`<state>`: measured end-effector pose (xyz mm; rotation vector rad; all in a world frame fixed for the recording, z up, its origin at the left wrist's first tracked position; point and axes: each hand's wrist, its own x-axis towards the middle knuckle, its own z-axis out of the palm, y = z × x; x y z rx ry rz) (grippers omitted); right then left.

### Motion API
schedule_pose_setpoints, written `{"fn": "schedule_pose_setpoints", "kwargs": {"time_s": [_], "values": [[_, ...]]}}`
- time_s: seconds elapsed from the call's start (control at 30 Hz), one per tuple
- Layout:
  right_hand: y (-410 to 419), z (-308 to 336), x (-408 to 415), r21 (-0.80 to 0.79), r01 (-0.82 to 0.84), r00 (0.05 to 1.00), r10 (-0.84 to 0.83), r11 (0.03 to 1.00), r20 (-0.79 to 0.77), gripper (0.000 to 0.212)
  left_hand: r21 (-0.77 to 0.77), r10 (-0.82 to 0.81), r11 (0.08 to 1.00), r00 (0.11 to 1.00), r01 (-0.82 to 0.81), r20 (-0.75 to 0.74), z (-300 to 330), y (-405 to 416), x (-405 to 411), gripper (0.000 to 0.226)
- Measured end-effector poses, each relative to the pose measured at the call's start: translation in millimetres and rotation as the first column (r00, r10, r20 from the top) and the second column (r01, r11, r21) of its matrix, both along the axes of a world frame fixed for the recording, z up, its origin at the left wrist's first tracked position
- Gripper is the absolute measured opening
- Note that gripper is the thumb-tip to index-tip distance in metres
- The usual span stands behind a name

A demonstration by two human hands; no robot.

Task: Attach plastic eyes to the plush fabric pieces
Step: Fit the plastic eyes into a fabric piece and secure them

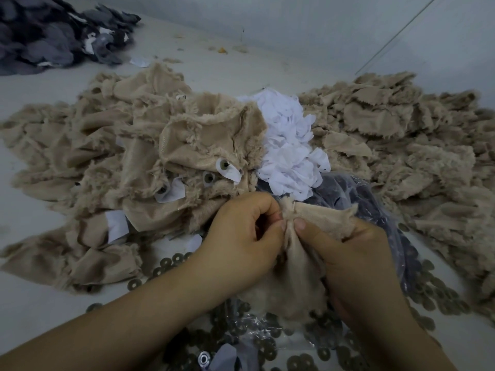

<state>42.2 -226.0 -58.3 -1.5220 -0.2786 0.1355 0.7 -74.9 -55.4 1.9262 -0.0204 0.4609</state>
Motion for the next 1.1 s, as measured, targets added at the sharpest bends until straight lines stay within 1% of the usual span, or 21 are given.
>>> {"fn": "schedule_pose_setpoints", "kwargs": {"time_s": [0.03,0.13,0.2,0.23,0.3,0.37,0.4,0.47,0.5,0.6,0.67,0.73,0.8,0.87,0.9,0.93,0.97,1.0,1.03,1.07,1.1], "values": [[0.6,1.9,-0.5,-0.042,0.041,0.998,-0.039,0.998,0.047,0.008,-0.038,0.008,0.999,1.0,-0.009,-0.018,-1.1,-0.1,-0.2,0.018],[0.4,1.3,-0.4,-0.159,0.168,0.968,-0.132,0.973,0.212,0.018,-0.168,-0.003,0.986,0.999,-0.004,-0.037,-2.7,-3.7,-1.9,0.021],[0.7,0.6,-1.4,-0.2,0.211,0.953,-0.157,0.957,0.258,0.016,-0.202,0.003,0.979,0.999,-0.012,-0.043,-4.0,-7.3,-2.0,0.027],[0.8,0.1,-1.8,-0.198,0.219,0.953,-0.165,0.955,0.254,0.018,-0.224,0.005,0.974,0.998,-0.019,-0.064,-4.3,-8.4,-1.5,0.027],[0.0,-0.4,-1.2,-0.185,0.205,0.962,-0.163,0.961,0.217,0.017,-0.286,-0.015,0.958,0.995,-0.016,-0.103,-4.3,-8.6,-1.0,0.019],[-1.0,0.0,0.5,-0.152,0.15,0.982,-0.13,0.977,0.136,0.006,-0.325,-0.041,0.946,0.992,-0.001,-0.123,-3.5,-6.7,-0.9,0.013],[-0.8,0.0,1.1,-0.12,0.124,0.989,-0.113,0.985,0.099,0.008,-0.345,-0.054,0.939,0.99,0.006,-0.129,-3.2,-5.5,-0.9,0.013],[-0.5,0.3,1.5,-0.065,0.08,0.996,-0.077,0.995,0.04,0.02,-0.398,-0.079,0.917,0.987,0.016,-0.143,-0.6,-3.8,-1.1,0.014],[-0.4,0.3,1.8,-0.054,0.067,0.998,-0.066,0.996,0.019,0.02,-0.423,-0.089,0.906,0.984,0.016,-0.152,0.7,-3.4,-0.9,0.014],[-0.1,0.4,1.1,-0.042,0.054,0.998,-0.054,0.998,-0.019,0.016,-0.492,-0.109,0.871,0.972,-0.007,-0.207,3.3,-1.9,0.5,0.025],[0.3,0.1,1.0,-0.053,0.057,0.998,-0.059,0.997,-0.032,0.016,-0.567,-0.158,0.824,0.95,-0.022,-0.267,6.2,-0.7,2.2,0.02],[0.9,1.0,0.3,-0.068,0.059,0.998,-0.061,0.996,-0.028,0.017,-0.646,-0.228,0.761,0.911,-0.054,-0.345,8.6,1.8,4.1,0.018],[1.0,1.7,-0.2,-0.068,0.04,0.998,-0.043,0.997,-0.043,0.017,-0.665,-0.24,0.741,0.889,-0.092,-0.391,9.5,3.2,5.4,0.015],[1.0,0.3,0.2,-0.083,0.027,0.998,-0.032,0.996,-0.063,0.016,-0.618,-0.168,0.775,0.899,-0.132,-0.404,7.1,1.1,5.8,0.021],[1.3,-0.4,0.9,-0.113,0.039,0.997,-0.046,0.993,-0.063,0.014,-0.536,-0.078,0.831,0.923,-0.149,-0.377,4.9,-0.8,4.3,0.027],[1.2,-1.0,1.7,-0.145,0.055,0.996,-0.065,0.988,-0.064,0.013,-0.378,0.048,0.911,0.954,-0.163,-0.296,3.0,-2.2,2.7,0.03],[1.3,-0.7,2.4,-0.165,0.062,0.995,-0.074,0.984,-0.07,0.015,-0.175,0.163,0.966,0.975,-0.188,-0.15,2.0,-3.1,0.9,0.03],[1.3,-0.1,3.3,-0.16,0.051,0.994,-0.066,0.986,-0.089,0.02,0.028,0.216,0.976,0.976,-0.217,0.04,2.3,-3.2,-0.7,0.029],[1.4,1.2,3.7,-0.13,0.028,0.991,-0.044,0.991,-0.123,0.028,0.187,0.184,0.955,0.954,-0.231,0.237,2.1,-3.7,-2.2,0.026],[1.2,2.4,3.9,-0.093,0.0,0.986,-0.016,0.996,-0.165,0.039,0.311,0.101,0.922,0.921,-0.229,0.377,0.4,-5.1,-3.3,0.021],[0.8,3.3,4.0,-0.064,-0.018,0.977,0.004,0.998,-0.214,0.053,0.39,0.023,0.894,0.89,-0.222,0.455,-2.1,-6.6,-4.2,0.019]]}}
